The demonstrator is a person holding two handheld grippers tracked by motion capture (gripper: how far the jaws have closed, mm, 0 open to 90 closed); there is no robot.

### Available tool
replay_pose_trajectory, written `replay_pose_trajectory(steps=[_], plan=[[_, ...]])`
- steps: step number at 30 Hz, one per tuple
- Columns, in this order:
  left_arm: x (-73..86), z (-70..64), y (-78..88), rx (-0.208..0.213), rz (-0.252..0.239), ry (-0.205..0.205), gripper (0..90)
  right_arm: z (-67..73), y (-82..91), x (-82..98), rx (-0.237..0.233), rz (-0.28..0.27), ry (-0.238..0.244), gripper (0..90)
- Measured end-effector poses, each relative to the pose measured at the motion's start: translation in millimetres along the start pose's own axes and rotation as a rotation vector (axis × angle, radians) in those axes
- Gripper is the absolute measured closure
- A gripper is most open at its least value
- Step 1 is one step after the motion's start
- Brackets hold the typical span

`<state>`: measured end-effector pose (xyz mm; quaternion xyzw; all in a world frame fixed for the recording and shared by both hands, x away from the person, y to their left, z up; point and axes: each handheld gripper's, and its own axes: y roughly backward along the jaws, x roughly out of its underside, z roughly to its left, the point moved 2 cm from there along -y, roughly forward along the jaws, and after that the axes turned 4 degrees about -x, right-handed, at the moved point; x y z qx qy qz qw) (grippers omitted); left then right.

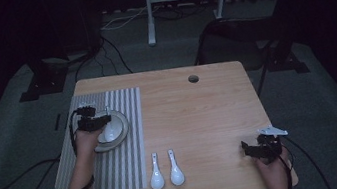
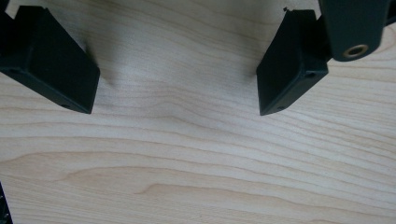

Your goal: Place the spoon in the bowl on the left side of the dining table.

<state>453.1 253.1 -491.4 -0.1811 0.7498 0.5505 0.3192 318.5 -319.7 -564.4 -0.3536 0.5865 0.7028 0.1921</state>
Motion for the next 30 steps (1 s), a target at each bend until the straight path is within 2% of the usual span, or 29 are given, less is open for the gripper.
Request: replay_pose_trajectory(steps=[4,9,10,13,14,19,24,26,30], plan=[[2.9,-1.8,-0.5,-0.028,0.011,-0.013,77.8,0.0,0.0,0.0,0.0,0.0,0.0,12.6],[4.7,-7.7,2.4,-0.05,0.006,-0.049,67.5,0.0,0.0,0.0,0.0,0.0,0.0,12.6],[4.6,-9.3,3.6,-0.059,0.007,-0.055,63.3,0.0,0.0,0.0,0.0,0.0,0.0,12.6],[5.2,-12.0,6.7,-0.066,0.009,-0.069,60.6,0.0,0.0,0.0,0.0,0.0,0.0,12.6],[6.7,-14.2,11.0,-0.09,0.006,-0.086,60.6,0.0,0.0,0.0,0.0,0.0,0.0,12.6],[12.3,-19.3,20.0,-0.097,-0.003,-0.098,57.1,0.0,0.0,0.0,0.0,0.0,0.0,12.6],[16.5,-26.0,29.9,-0.124,-0.014,-0.102,43.8,0.0,0.0,0.0,0.0,0.0,0.0,12.6],[18.1,-27.3,32.8,-0.134,-0.019,-0.101,41.8,0.0,0.0,0.0,0.0,0.0,0.0,12.6],[21.9,-29.1,38.0,-0.127,-0.029,-0.088,31.5,0.0,0.0,0.0,0.0,0.0,0.0,12.6]])
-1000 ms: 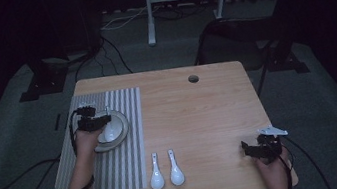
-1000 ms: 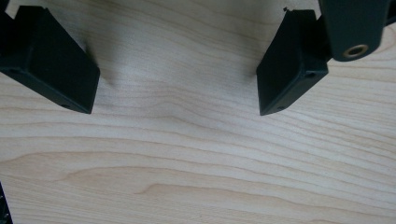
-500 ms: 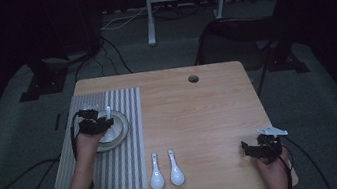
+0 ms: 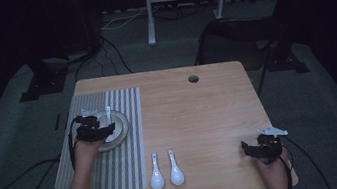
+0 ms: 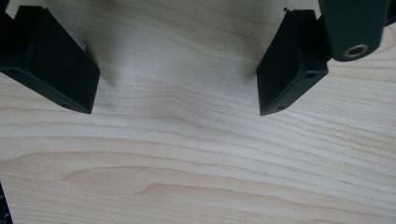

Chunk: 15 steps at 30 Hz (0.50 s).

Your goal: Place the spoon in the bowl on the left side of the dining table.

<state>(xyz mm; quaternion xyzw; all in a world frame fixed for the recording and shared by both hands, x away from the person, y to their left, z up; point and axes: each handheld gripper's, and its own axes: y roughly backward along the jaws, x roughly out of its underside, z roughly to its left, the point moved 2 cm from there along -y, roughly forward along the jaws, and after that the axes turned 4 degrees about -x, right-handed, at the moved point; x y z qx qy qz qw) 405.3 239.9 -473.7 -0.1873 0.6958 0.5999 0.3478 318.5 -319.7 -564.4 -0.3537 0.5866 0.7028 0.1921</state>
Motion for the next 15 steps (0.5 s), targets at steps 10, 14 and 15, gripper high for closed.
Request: replay_pose_trajectory(steps=[10,14,15], plan=[[14.5,-2.5,11.4,0.013,0.016,-0.001,19.1,0.0,0.0,0.0,0.0,0.0,0.0,12.6],[21.5,-4.3,13.7,0.018,0.024,-0.011,10.0,0.0,0.0,0.0,0.0,0.0,0.0,12.6],[23.1,-4.4,14.7,0.019,0.018,-0.008,10.0,0.0,0.0,0.0,0.0,0.0,0.0,12.6]])
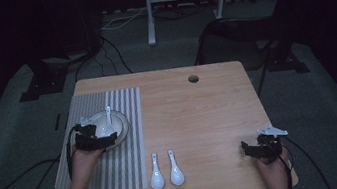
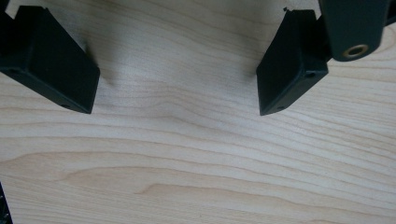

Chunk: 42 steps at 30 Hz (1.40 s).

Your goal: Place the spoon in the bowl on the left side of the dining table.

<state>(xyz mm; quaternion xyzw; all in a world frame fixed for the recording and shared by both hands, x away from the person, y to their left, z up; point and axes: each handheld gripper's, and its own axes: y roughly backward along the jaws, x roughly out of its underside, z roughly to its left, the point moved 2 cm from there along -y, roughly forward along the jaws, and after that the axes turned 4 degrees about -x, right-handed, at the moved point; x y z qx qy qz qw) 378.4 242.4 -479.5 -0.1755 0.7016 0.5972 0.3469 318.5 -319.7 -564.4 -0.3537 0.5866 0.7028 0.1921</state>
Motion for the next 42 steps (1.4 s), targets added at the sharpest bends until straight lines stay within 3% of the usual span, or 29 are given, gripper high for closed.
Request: replay_pose_trajectory(steps=[3,6,23,28,32,39,42], plan=[[3.1,-0.2,2.4,-0.001,-0.007,0.002,8.9,0.0,0.0,0.0,0.0,0.0,0.0,12.6],[9.0,0.3,6.6,-0.001,-0.01,0.016,0.2,0.0,0.0,0.0,0.0,0.0,0.0,12.6],[44.3,7.1,14.2,-0.012,-0.024,0.017,0.3,-0.1,0.0,0.0,-0.001,0.0,0.0,12.6],[59.5,9.3,18.7,-0.048,-0.044,-0.019,0.3,-0.1,0.0,0.0,-0.001,0.0,0.0,12.6],[68.1,11.0,20.4,-0.028,-0.047,-0.016,0.3,0.0,0.0,0.0,-0.001,0.001,-0.001,12.6],[83.4,14.3,20.0,-0.054,-0.045,-0.037,0.4,0.1,0.0,-0.1,-0.001,0.0,-0.002,12.5],[96.0,18.6,19.8,-0.057,-0.022,-0.031,0.4,0.1,-0.1,-0.1,-0.001,0.0,-0.002,12.5]])
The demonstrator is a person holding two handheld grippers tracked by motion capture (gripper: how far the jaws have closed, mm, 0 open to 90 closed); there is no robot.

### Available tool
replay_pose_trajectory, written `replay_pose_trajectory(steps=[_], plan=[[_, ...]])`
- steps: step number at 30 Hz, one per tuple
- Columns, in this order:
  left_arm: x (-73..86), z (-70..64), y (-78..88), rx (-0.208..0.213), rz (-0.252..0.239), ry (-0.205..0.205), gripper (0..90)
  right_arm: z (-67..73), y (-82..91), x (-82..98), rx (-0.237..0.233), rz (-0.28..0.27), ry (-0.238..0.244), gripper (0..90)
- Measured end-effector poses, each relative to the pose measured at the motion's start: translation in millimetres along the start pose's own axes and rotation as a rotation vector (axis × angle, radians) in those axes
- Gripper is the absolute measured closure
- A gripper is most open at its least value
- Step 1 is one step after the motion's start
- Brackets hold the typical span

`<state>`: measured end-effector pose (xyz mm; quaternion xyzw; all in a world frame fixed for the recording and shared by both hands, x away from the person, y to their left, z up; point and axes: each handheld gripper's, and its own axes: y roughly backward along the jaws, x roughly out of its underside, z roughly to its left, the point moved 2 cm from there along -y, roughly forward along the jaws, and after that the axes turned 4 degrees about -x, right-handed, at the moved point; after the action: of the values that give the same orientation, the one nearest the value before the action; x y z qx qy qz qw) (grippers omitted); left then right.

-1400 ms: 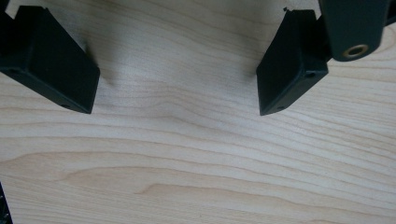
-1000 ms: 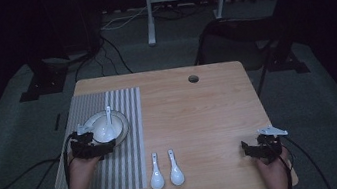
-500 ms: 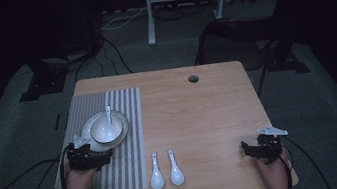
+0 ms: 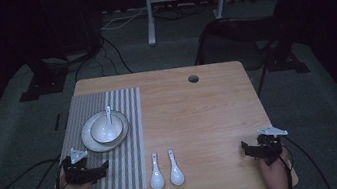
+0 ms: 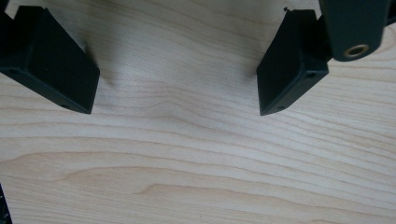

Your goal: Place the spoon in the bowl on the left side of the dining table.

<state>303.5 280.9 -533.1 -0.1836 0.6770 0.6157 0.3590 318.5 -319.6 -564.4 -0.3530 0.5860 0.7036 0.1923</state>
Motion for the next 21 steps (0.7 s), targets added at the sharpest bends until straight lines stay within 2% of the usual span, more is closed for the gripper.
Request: replay_pose_trajectory(steps=[9,13,21], plan=[[24.2,10.2,9.7,0.01,0.007,0.036,0.4,0.5,-0.1,0.0,-0.008,0.001,0.009,12.5],[39.4,15.6,13.2,-0.001,0.013,0.062,0.4,0.6,-0.1,0.0,-0.007,0.001,0.009,12.5],[51.5,19.9,21.1,-0.013,0.003,0.061,0.4,0.6,-0.1,0.0,-0.007,0.001,0.008,12.5]])
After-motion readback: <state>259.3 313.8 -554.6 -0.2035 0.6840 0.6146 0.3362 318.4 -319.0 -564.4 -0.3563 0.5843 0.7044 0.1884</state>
